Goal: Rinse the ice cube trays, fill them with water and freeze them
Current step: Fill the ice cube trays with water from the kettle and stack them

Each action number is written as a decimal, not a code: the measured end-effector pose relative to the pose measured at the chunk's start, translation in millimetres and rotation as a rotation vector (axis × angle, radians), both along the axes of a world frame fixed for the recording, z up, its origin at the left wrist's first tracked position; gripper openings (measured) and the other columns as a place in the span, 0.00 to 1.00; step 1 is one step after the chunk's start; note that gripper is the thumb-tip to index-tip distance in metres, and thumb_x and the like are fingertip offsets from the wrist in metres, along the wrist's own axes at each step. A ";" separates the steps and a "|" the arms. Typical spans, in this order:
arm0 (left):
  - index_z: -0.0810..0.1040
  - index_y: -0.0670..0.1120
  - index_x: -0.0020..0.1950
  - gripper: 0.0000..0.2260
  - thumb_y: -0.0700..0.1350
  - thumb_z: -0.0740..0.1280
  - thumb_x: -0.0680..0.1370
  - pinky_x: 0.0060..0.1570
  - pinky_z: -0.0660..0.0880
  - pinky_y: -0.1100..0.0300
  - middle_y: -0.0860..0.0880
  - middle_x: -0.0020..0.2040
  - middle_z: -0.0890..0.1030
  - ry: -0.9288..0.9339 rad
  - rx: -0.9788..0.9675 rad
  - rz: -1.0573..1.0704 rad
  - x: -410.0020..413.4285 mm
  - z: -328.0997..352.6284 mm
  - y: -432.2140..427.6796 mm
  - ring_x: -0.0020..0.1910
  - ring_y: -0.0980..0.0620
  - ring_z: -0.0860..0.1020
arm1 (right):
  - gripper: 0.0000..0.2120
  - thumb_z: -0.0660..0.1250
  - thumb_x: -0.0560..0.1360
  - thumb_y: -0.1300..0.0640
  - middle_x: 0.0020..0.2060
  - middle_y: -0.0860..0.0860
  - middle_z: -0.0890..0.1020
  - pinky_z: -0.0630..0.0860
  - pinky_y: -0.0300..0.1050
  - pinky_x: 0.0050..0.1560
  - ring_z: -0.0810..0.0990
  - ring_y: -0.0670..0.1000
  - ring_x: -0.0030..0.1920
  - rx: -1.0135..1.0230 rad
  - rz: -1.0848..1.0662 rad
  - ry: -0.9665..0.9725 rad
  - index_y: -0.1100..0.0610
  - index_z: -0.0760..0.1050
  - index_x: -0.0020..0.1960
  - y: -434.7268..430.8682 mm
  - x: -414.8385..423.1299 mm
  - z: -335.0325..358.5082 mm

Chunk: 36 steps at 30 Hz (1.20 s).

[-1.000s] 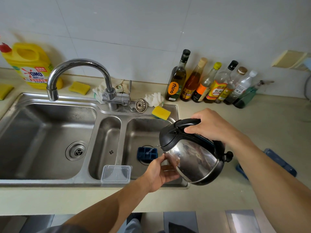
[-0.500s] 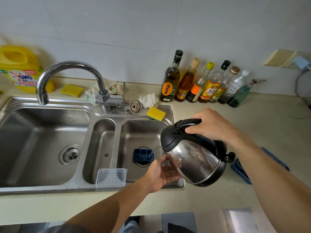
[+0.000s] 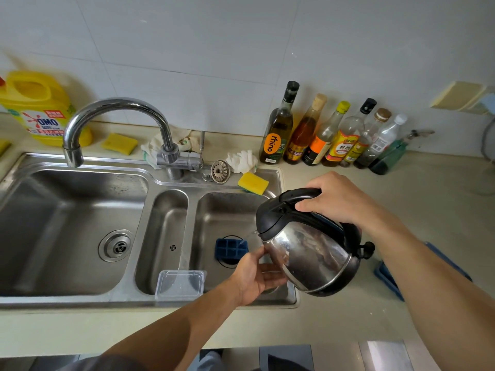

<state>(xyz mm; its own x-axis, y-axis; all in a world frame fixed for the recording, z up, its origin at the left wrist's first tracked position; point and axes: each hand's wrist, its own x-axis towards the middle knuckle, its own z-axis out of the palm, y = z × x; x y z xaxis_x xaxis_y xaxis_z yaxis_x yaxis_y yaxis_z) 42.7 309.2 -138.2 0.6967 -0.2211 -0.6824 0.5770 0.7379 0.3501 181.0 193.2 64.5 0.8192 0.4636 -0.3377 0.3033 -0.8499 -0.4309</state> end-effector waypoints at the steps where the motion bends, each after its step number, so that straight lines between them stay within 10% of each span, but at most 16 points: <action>1: 0.77 0.40 0.68 0.18 0.50 0.61 0.85 0.52 0.81 0.45 0.37 0.54 0.84 0.008 -0.004 0.007 -0.1 0.4 1.8 0.53 0.38 0.84 | 0.07 0.76 0.72 0.51 0.33 0.51 0.82 0.69 0.45 0.34 0.80 0.51 0.36 0.000 0.003 0.002 0.53 0.82 0.39 2.0 0.4 -0.5; 36: 0.78 0.43 0.67 0.17 0.50 0.59 0.85 0.52 0.82 0.46 0.36 0.56 0.84 0.012 -0.025 0.011 1.5 -2.0 0.1 0.52 0.39 0.85 | 0.05 0.76 0.71 0.51 0.35 0.50 0.84 0.72 0.46 0.36 0.82 0.50 0.38 0.011 0.003 -0.009 0.52 0.84 0.41 0.1 6.4 -3.8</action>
